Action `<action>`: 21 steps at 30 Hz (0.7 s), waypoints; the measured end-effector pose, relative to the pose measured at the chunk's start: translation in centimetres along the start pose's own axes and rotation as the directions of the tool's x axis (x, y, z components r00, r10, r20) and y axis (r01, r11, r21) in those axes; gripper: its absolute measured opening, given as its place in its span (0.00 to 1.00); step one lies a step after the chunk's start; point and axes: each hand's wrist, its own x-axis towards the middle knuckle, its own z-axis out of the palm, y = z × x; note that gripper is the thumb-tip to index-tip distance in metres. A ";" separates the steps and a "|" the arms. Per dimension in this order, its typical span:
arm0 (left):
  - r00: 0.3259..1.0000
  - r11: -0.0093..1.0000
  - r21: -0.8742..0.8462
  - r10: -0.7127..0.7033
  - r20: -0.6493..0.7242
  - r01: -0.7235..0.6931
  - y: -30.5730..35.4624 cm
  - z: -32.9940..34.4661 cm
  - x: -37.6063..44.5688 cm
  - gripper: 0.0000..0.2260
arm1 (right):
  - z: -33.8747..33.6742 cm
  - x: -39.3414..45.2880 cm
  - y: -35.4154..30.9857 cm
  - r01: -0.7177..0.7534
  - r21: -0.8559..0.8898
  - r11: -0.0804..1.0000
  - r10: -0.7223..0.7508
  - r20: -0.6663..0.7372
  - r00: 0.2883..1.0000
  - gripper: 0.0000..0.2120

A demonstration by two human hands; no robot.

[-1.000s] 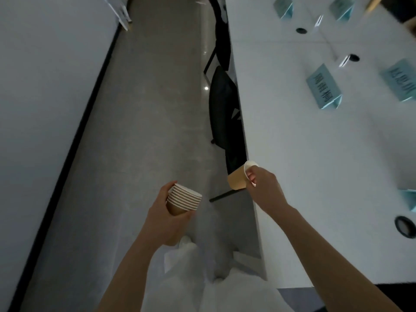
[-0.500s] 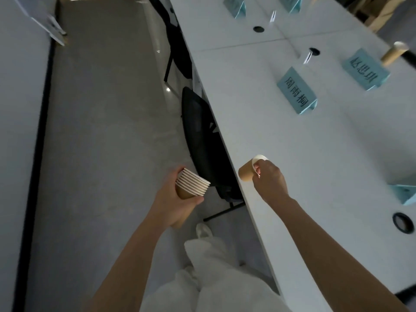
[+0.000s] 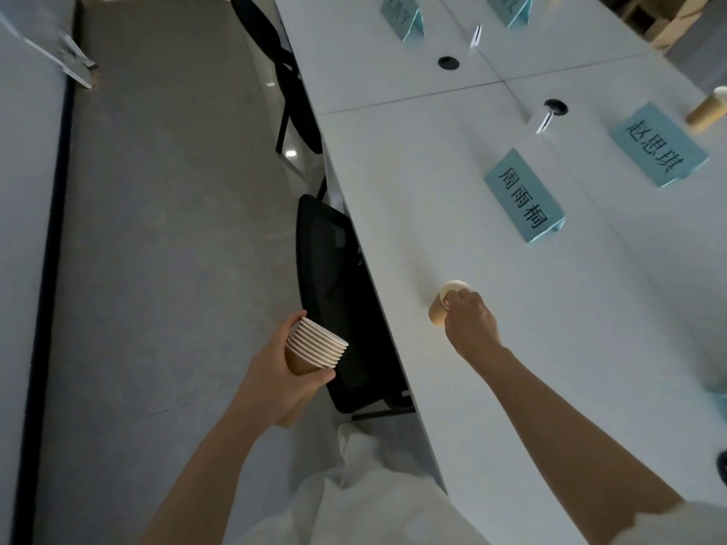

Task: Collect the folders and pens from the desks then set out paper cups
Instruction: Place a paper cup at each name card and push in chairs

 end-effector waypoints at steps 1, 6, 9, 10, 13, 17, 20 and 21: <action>1.000 1.000 0.002 -0.001 0.003 0.001 0.0 0.0 0.4 0.37 | 0.2 0.1 0.0 0.003 0.002 1.000 -0.003 0.005 1.000 0.14; 0.999 1.000 0.005 0.005 0.039 -0.005 0.0 -0.8 2.4 0.37 | 1.0 0.8 -0.3 0.008 0.029 1.000 -0.009 0.031 0.999 0.11; 0.999 1.000 0.005 0.019 0.042 -0.019 0.2 -1.5 3.4 0.37 | 0.6 0.9 -1.1 -0.003 0.028 1.000 0.004 -0.031 1.000 0.10; 0.999 1.000 0.003 0.027 0.038 -0.027 0.2 -1.9 3.8 0.37 | 0.3 0.9 -1.9 0.004 0.060 0.998 0.001 -0.078 0.997 0.10; 0.998 0.999 0.000 0.045 0.037 -0.045 0.0 -3.0 5.2 0.36 | -1.1 0.8 -5.6 0.137 0.227 0.964 -0.097 -0.181 0.979 0.08; 0.995 0.999 0.007 0.050 0.090 -0.051 -0.8 -5.3 7.2 0.36 | -3.1 1.1 -13.4 0.112 0.588 0.801 -0.132 -0.009 0.991 0.08; 0.986 0.995 0.024 0.089 0.142 -0.094 -1.6 -8.1 9.2 0.36 | -3.7 2.3 -19.4 0.110 0.640 0.761 -0.260 0.145 0.955 0.09; 0.981 0.993 0.030 0.104 0.163 -0.111 -1.8 -9.1 10.0 0.37 | -3.8 2.7 -21.2 0.121 0.635 0.763 -0.311 0.197 0.930 0.10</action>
